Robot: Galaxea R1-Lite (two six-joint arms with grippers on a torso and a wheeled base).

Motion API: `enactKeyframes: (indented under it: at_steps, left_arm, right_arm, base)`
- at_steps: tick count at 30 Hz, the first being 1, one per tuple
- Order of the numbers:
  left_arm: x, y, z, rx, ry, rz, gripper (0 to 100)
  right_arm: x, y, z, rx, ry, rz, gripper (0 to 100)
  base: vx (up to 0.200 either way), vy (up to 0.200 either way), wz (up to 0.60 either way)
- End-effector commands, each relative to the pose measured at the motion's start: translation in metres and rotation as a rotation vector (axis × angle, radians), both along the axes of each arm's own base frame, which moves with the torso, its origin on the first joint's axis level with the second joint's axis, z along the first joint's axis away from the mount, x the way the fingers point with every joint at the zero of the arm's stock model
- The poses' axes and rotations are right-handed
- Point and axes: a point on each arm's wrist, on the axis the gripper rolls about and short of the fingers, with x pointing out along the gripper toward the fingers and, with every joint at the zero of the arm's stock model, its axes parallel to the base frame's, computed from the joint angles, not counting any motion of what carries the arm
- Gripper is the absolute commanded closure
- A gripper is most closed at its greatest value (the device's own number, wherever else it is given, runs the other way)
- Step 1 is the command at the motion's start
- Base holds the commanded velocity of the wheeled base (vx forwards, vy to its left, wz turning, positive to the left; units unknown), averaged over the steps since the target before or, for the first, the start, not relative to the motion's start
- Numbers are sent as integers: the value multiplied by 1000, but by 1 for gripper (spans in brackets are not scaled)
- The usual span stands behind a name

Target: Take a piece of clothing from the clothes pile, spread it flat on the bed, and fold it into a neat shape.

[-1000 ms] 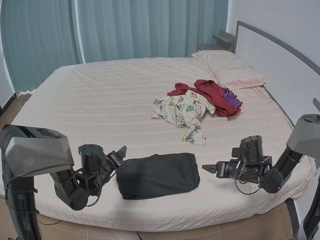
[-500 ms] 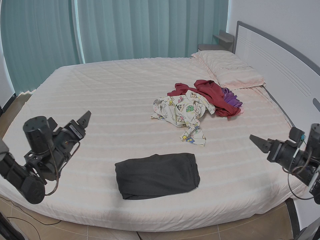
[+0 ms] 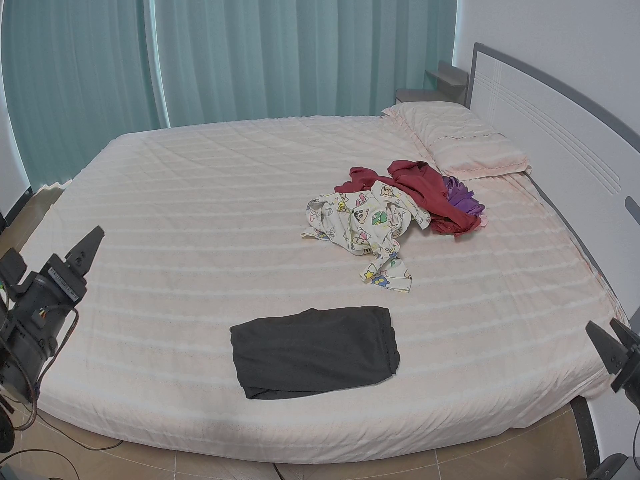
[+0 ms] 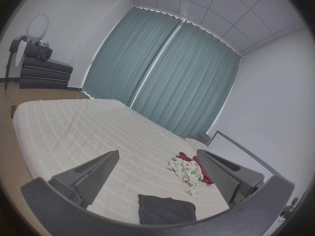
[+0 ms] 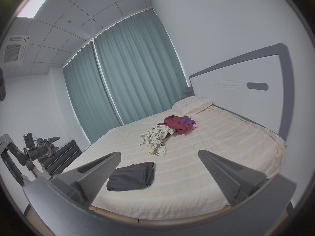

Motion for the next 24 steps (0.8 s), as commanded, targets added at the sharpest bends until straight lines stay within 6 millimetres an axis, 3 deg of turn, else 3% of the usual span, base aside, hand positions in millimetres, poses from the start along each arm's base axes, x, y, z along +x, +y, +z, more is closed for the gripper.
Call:
enactKeyframes:
  at_steps: [1, 10, 13, 18, 24]
  left_arm:
    - [-83, 23, -4, 34, -44, 104, 0]
    - [-111, 32, -26, 96, -19, 237, 0]
    - [-121, 35, -37, 186, -13, 262, 0]
    - [-134, 39, -32, 221, -80, 315, 0]
    - [-144, 41, -50, 289, -31, 382, 0]
  right_arm:
    - [-71, -14, -35, -14, -135, -97, 0]
    - [-87, -13, -63, -91, -140, -199, 0]
    - [-87, -13, -63, -115, -130, -211, 0]
    - [-87, -14, -64, -121, -119, -223, 0]
    - [-88, -13, -63, -122, -115, -203, 0]
  base:
    - [0, 0, 0]
    - [0, 0, 0]
    - [0, 0, 0]
    - [0, 0, 0]
    - [0, 0, 0]
